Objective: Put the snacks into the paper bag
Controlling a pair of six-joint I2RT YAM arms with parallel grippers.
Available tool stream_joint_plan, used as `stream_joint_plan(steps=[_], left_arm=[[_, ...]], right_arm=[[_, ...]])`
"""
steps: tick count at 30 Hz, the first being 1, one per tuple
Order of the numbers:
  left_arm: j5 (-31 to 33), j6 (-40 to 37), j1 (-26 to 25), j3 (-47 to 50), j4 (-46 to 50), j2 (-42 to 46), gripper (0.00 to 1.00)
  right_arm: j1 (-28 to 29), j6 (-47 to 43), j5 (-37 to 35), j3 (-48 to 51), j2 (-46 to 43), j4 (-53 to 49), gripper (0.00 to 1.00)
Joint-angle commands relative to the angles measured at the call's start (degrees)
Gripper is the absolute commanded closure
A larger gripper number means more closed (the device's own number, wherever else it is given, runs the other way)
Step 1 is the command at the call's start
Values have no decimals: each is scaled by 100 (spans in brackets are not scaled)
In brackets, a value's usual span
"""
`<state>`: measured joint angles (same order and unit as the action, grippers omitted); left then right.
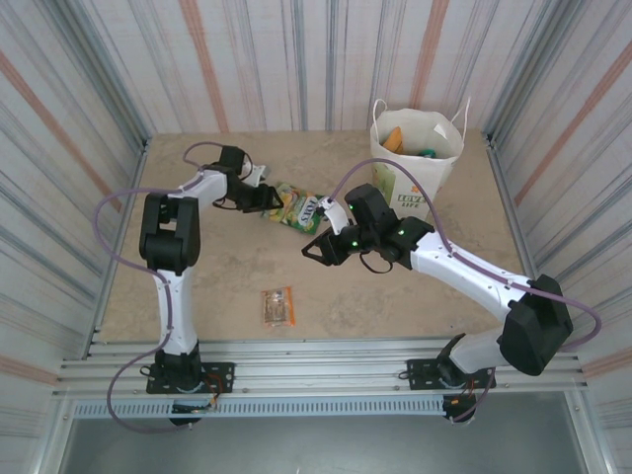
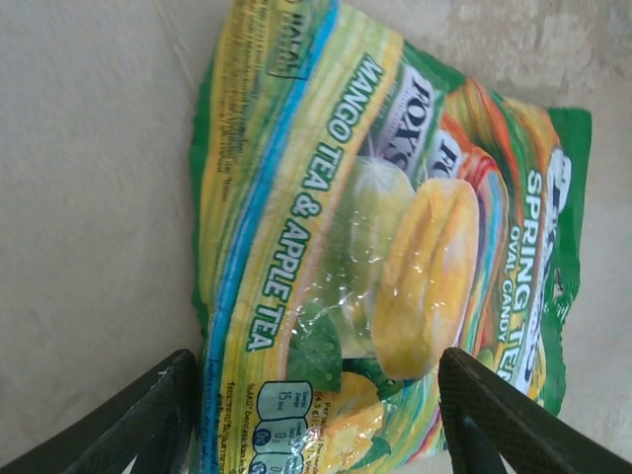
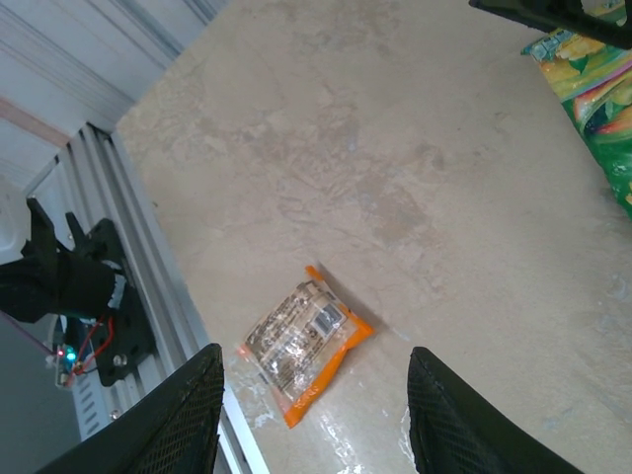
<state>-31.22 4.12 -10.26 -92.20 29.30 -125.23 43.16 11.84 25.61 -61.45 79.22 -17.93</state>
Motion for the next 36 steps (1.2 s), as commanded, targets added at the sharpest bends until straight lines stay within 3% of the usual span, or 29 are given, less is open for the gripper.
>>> stream_joint_plan(steps=[1, 11, 15, 21, 28, 36], left_arm=[[235, 73, -81, 105, 146, 61, 33], [1725, -359, -620, -451, 673, -349, 44], [1908, -411, -696, -285, 508, -155, 64], [1826, -497, -751, 323, -27, 779, 88], [1639, -921, -1013, 843, -151, 1901, 99], [855, -1471, -1348, 1461, -250, 3265, 100]], right_arm=[[14, 57, 105, 64, 14, 119, 49], [-18, 73, -74, 151, -53, 101, 49], [-52, 65, -188, 208, -178, 91, 49], [-60, 73, -1033, 492, -587, 224, 49], [-214, 47, -1307, 818, -1138, 317, 49], [-743, -206, -1009, 954, -1650, 90, 45]])
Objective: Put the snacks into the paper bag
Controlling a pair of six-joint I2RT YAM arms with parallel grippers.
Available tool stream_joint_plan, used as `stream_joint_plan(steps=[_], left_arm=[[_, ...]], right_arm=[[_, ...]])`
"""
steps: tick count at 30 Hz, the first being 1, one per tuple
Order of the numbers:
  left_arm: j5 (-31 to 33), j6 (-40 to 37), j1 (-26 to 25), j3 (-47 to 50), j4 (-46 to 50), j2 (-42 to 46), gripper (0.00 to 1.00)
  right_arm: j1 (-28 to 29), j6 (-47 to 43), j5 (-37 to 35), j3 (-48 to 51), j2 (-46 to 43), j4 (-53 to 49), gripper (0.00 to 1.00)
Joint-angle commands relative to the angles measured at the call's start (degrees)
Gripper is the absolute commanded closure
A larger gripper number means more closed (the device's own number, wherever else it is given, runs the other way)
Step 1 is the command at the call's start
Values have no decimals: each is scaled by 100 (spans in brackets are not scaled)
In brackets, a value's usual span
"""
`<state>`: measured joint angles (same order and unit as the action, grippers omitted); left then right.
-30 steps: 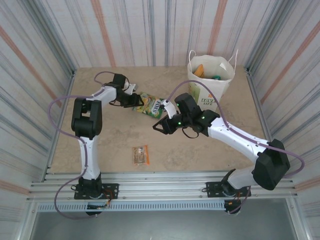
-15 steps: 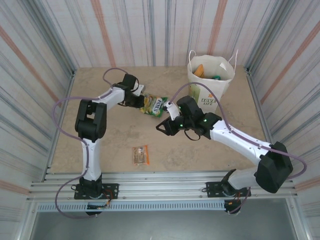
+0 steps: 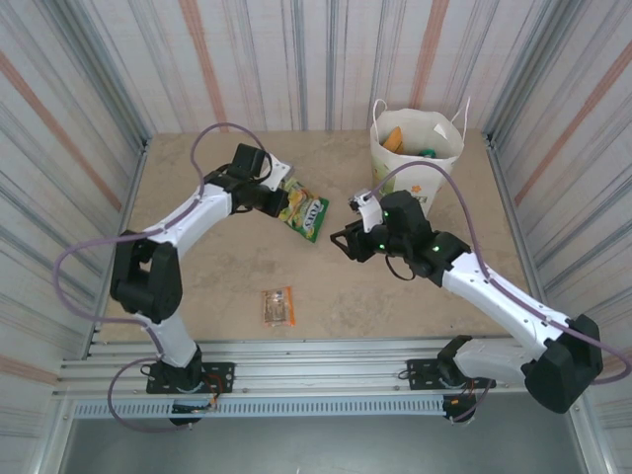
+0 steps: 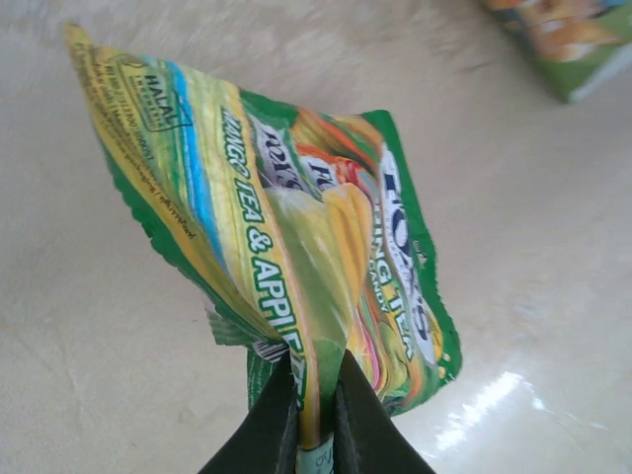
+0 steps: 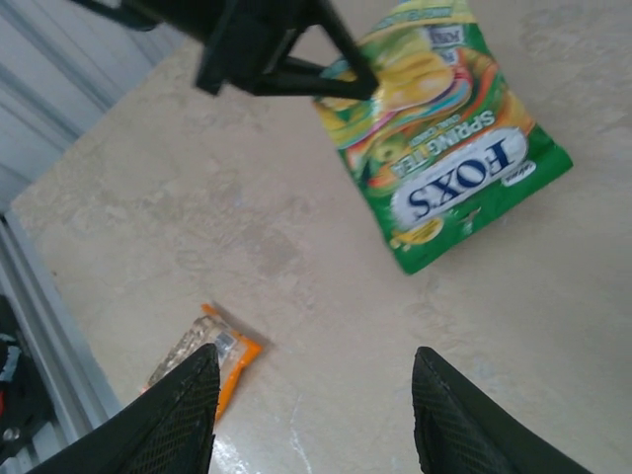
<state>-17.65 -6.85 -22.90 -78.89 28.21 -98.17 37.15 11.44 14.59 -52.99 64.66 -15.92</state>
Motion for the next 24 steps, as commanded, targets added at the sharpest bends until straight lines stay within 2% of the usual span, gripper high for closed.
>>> stream_joint_plan(steps=[1, 4, 7, 12, 16, 20, 24], left_arm=[[-635, -458, -138, 169, -120, 706, 100], [-1111, -898, -351, 259, 18, 1129, 100], [-993, -1460, -665, 348, 186, 1516, 100], [-1133, -2366, -1117, 605, 261, 2097, 100], [-1345, -2514, -1207, 736, 122, 2391, 100], [-1449, -2549, -1269, 659, 168, 2564, 100], [-1496, -2469, -1296, 707, 9, 2714, 100]], right_arm=[[-207, -254, 189, 114, -221, -112, 43], [-398, -627, 438, 38, -227, -209, 41], [-607, -933, 556, -102, -226, -362, 36], [-966, -1214, 916, -376, -209, -676, 35], [-1127, -1459, 1359, -448, -220, -857, 34], [-1271, -1505, 2282, -401, -212, -828, 35], [-1279, -1404, 2905, -377, -123, -773, 35]])
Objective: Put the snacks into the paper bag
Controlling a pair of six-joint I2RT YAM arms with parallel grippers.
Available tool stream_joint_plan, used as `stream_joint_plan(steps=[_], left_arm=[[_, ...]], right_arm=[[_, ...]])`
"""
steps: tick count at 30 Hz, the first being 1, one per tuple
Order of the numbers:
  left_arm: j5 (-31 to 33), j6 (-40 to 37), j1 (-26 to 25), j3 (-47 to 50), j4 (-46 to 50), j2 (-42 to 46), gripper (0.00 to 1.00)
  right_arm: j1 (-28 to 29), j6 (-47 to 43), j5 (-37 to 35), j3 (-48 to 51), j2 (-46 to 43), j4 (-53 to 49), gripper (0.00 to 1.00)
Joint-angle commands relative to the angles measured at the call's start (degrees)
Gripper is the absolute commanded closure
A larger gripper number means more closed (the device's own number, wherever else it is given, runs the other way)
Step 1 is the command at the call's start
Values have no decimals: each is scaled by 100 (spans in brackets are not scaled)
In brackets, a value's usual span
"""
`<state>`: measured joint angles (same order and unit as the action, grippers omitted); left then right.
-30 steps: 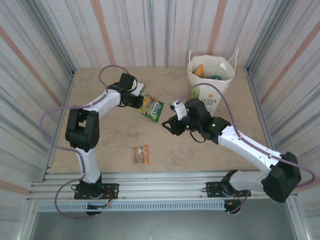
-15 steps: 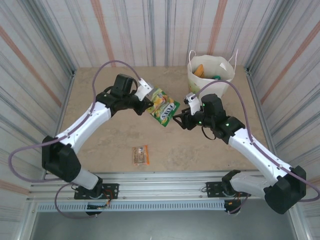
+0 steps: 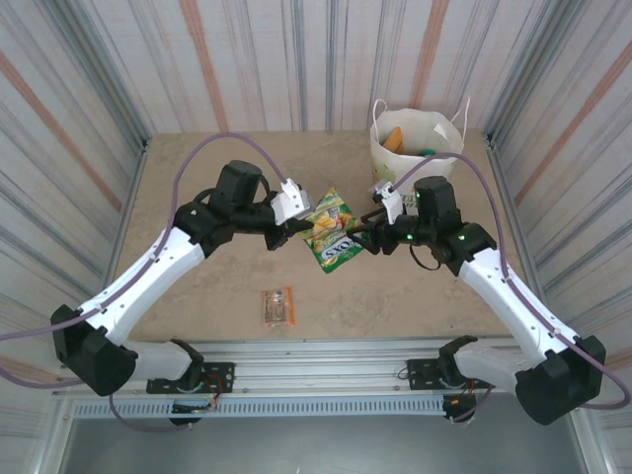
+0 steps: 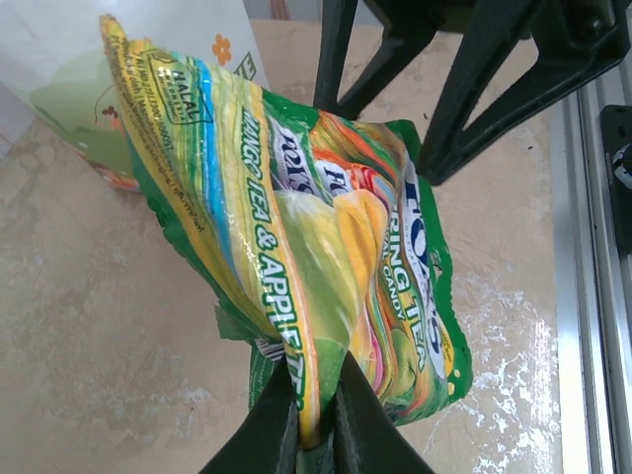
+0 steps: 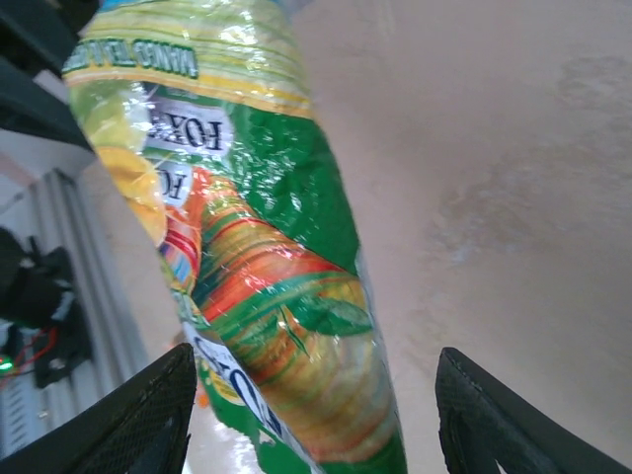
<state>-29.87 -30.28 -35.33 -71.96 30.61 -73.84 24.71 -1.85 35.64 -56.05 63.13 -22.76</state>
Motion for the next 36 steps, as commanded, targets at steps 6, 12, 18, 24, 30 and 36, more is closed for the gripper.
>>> stream_joint_plan(steps=[6, 12, 18, 24, 30, 36], left_arm=[[-379, -12, -64, 48, -372, 377, 100], [-1, 138, -77, 116, -481, 386, 98], [532, 480, -73, 182, -647, 386, 75], [1346, 1136, -70, 235, -731, 313, 33], [1638, 1808, -76, 262, -723, 15, 27], [1464, 2226, -72, 359, -847, -329, 25]], right_arm=[[-41, 33, 1106, 6, 128, 51, 38], [-95, 70, 1173, -79, 173, -9, 71], [-281, 257, 1063, -77, -65, 26, 95], [-512, 561, 535, -252, -427, -53, 99], [-1391, 1190, 24, -990, -394, -286, 98], [-2271, 1358, -809, -2235, 208, -663, 97]])
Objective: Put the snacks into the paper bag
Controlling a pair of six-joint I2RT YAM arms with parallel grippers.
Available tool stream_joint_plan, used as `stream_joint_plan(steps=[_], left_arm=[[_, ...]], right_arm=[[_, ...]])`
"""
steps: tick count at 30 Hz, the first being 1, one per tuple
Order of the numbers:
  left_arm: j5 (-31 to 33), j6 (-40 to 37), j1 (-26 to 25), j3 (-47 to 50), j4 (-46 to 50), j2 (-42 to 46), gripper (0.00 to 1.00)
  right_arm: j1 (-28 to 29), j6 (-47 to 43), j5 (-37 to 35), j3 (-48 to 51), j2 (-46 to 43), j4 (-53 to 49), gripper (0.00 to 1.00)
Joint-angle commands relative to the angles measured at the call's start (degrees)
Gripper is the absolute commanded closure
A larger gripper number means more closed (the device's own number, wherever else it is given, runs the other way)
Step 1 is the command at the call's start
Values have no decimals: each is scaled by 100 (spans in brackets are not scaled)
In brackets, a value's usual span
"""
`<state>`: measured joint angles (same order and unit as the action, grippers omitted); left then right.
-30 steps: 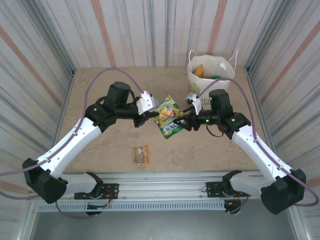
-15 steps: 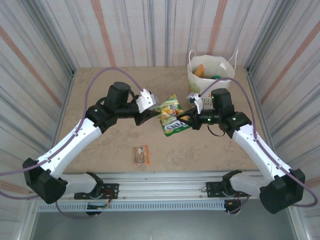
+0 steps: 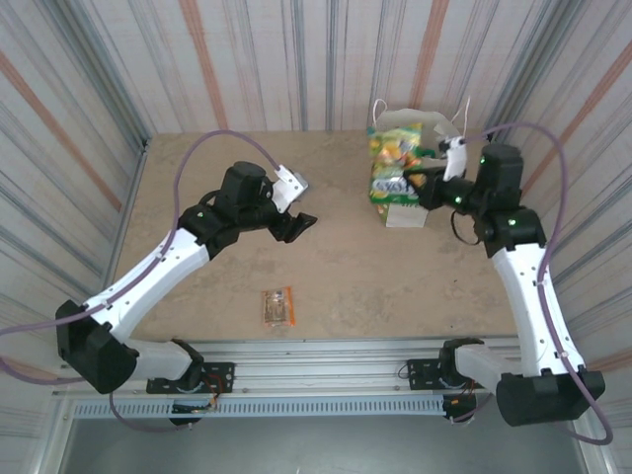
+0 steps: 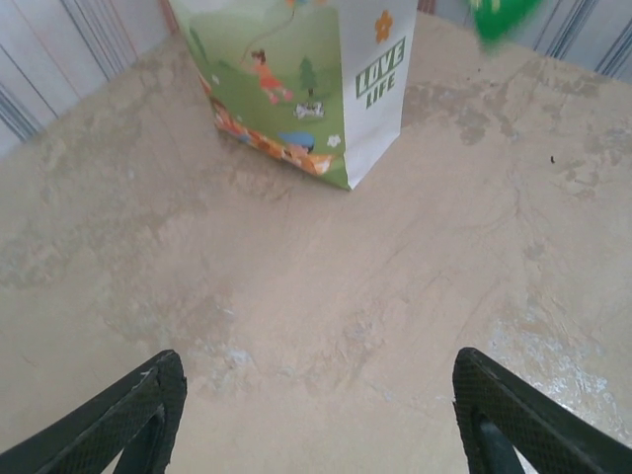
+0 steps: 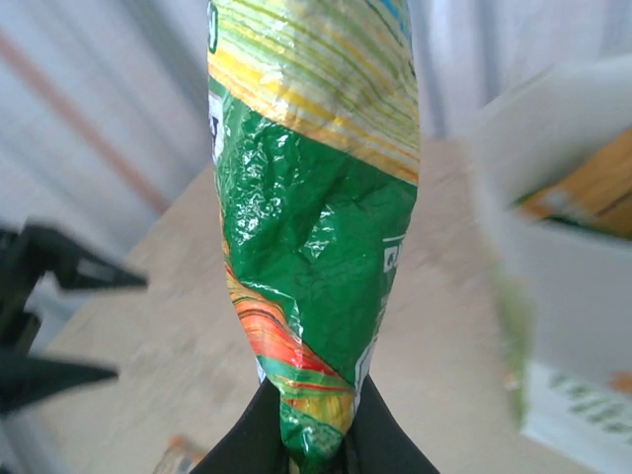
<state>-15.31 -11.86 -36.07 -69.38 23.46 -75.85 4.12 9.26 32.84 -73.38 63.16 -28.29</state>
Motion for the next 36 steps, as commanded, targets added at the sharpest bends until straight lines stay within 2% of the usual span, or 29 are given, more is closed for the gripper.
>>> stream_joint_plan(steps=[1, 5, 9, 17, 24, 29, 36], left_arm=[[-22, 444, -3, 126, -172, -164, 25], [-99, 647, 4, 180, -290, -302, 26], [-113, 654, 4, 103, -224, -436, 26], [-143, 586, 3, -5, -96, -624, 26], [-189, 485, 13, -151, 74, -801, 26], [-286, 505, 21, -242, 65, -906, 26], [-359, 580, 14, -277, 42, -945, 26]], right_arm=[[-336, 267, -636, -743, 353, -160, 96], [-622, 288, -1114, -1638, 1030, -396, 96], [-672, 261, -1470, -2498, 1832, -692, 96], [-631, 170, -1718, -3793, 3311, -1703, 97], [-455, -37, -1719, -4253, 3713, -3080, 97], [-434, 53, -1491, -4294, 3798, -3181, 96], [-325, 132, -1133, -5282, 4789, -3656, 96]])
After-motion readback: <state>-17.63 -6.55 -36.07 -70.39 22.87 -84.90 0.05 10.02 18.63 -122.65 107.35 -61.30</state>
